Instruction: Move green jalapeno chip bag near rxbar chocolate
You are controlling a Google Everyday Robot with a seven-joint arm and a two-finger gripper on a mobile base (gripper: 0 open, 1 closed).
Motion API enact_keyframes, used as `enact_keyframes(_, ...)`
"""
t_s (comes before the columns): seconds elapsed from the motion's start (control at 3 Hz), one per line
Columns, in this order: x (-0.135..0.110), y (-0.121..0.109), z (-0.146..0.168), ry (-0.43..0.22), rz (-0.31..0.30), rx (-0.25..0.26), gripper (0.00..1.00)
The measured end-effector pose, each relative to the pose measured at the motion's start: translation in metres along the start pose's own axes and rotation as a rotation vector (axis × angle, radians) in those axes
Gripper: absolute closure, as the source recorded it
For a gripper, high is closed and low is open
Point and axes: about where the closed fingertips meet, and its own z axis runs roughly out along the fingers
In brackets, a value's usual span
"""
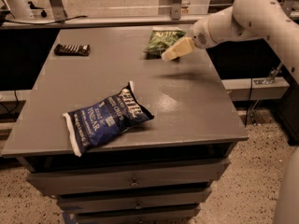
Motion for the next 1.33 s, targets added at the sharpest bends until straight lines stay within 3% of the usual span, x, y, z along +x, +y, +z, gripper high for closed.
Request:
enact_keyframes(0.33,0.012,-0.001,0.020,0.007,0.019,-0.002,0.00)
enact_keyframes(0.67,0.018,-0.004,0.026,-0.004,0.054,0.002,0.18)
enact_keyframes(1.33,0.023,0.000,0.032,-0.002,0.130,-0.014,0.64)
